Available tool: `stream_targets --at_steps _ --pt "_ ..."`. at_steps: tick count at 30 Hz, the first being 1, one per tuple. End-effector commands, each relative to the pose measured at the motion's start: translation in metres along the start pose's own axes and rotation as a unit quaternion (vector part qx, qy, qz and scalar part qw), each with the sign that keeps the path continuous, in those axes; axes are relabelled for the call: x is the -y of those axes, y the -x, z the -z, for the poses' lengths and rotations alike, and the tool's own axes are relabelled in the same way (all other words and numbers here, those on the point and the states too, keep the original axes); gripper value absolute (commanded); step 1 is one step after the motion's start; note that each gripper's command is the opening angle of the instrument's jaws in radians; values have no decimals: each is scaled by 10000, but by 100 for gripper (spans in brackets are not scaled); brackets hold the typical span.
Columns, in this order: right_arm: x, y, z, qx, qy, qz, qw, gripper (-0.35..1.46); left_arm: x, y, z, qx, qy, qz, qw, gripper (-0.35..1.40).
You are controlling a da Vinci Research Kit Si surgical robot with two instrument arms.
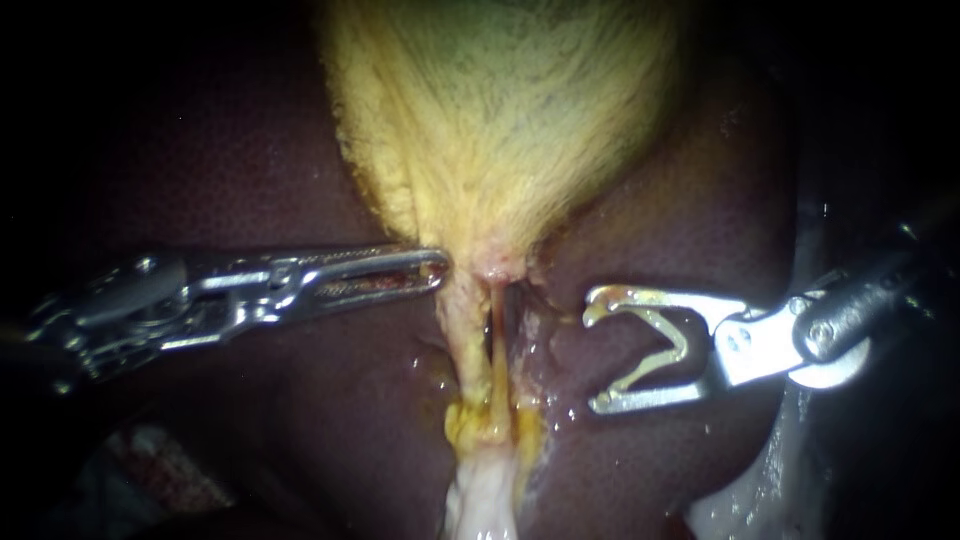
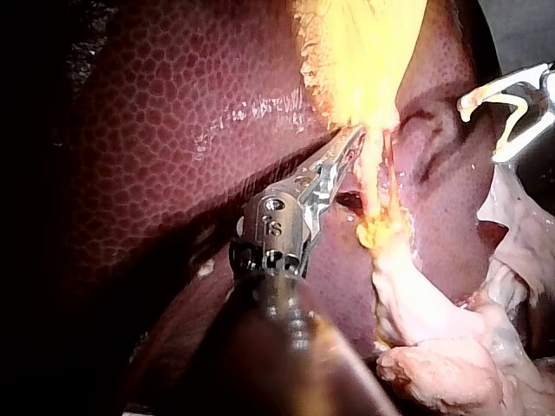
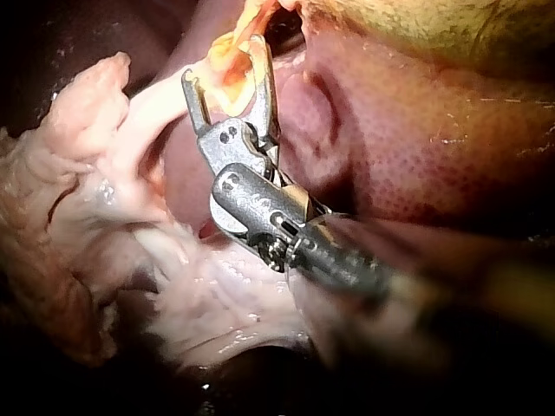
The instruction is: Clipping first clip left tube
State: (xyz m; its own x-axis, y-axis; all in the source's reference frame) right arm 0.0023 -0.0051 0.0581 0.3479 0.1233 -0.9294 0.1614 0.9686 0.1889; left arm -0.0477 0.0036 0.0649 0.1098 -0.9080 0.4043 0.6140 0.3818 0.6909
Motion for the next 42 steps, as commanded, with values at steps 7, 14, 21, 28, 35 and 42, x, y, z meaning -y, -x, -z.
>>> stream_targets --at_steps 7,14,21,28,35,42 --pt "11 17 -44 -28 -86 43 9999 60 -10 1 30 -19 -26 -13 10000 -35" --pt "23 36 -106 -70 -248 -138 9996 60 -22 10 64 15 120 1 9999 -35" --pt "22 50 -150 -47 -232 -249 9994 60 -21 12 71 43 153 12 9999 -35" --pt "6 76 -154 265 -245 -232 9991 60 -15 11 74 48 166 18 9998 -35" --pt "-4 99 -148 534 -196 -213 9982 60 -10 14 77 74 158 32 9998 -35" --pt "-1 105 -156 642 -213 -190 9975 59 -6 19 80 106 133 50 9998 -35"
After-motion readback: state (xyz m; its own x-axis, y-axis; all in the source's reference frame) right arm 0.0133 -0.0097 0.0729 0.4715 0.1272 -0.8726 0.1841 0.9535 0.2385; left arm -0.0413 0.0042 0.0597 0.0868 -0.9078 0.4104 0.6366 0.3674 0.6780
